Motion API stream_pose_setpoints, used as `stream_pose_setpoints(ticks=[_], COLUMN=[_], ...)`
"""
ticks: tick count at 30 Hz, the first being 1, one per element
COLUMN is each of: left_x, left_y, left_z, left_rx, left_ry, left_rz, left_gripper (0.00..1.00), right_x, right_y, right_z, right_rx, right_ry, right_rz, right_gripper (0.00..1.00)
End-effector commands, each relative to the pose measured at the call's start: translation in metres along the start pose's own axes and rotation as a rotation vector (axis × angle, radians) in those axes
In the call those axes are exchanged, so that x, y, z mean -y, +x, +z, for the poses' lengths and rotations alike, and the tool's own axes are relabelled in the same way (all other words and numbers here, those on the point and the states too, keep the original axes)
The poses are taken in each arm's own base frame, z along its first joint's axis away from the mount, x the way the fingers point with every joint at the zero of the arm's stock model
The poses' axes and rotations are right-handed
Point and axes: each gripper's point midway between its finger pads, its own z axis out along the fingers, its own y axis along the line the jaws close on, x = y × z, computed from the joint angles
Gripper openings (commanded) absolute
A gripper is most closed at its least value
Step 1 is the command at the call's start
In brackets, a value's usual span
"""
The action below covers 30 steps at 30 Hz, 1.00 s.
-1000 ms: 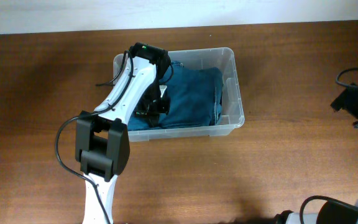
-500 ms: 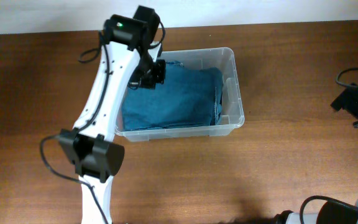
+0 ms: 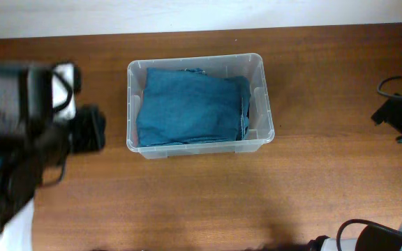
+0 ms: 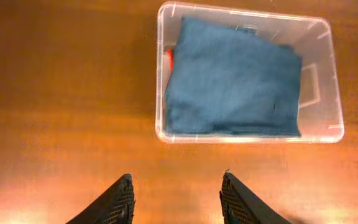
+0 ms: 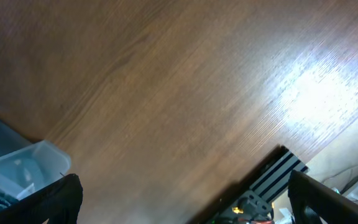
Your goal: Pack container
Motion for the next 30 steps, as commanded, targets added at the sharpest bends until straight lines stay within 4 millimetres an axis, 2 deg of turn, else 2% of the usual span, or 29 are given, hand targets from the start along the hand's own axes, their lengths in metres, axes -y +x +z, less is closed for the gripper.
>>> stream_pose_setpoints(ticks=[1,7,9,11,12,15,17,23,28,30], left_x=[-0.015,-0.027,-0.03,-0.031,-0.032,-0.035,-0.038,-0.045,-0.056,-0.055], left_y=[0.042,0.09,0.103,0.11,0.112,0.123,0.137,0.172,0.169,0.165], left_z=[-0.007,-0.028,-0.032,-0.034,-0.032,-0.023,-0.015,-0.013,-0.013,-0.011], left_rx=[-0.027,0.032,0.076,0.167,0.205,0.179,0.116,-0.023,0.001,0.013], left_ry=[-0.029,-0.016,-0.003,0.027,0.048,0.046,0.02,-0.027,-0.086,-0.08], left_rz=[-0.092,-0.091,-0.091,-0.132,-0.214,-0.282,-0.285,-0.286,-0.271,-0.194], left_gripper=[0.47,0.51,0.55,0.69,0.99,1.0,0.99,1.0,0.99,0.99], right_x=[0.002,0.002,0.002,0.002,0.002,0.002,0.002,0.002,0.002,0.002], right_y=[0.0,0.0,0.0,0.0,0.0,0.0,0.0,0.0,0.0,0.0], right_z=[-0.001,-0.001,-0.001,-0.001,-0.001,-0.001,-0.001,-0.001,-0.001,-0.001], right_rx=[0.005,0.005,0.005,0.005,0.005,0.005,0.005,0.005,0.005,0.005], right_ry=[0.0,0.001,0.001,0.0,0.0,0.0,0.0,0.0,0.0,0.001], right_rz=[0.01,0.009,0.009,0.009,0.01,0.009,0.009,0.01,0.009,0.009], right_gripper=[0.98,0.98,0.98,0.98,0.99,0.99,0.98,0.98,0.98,0.98])
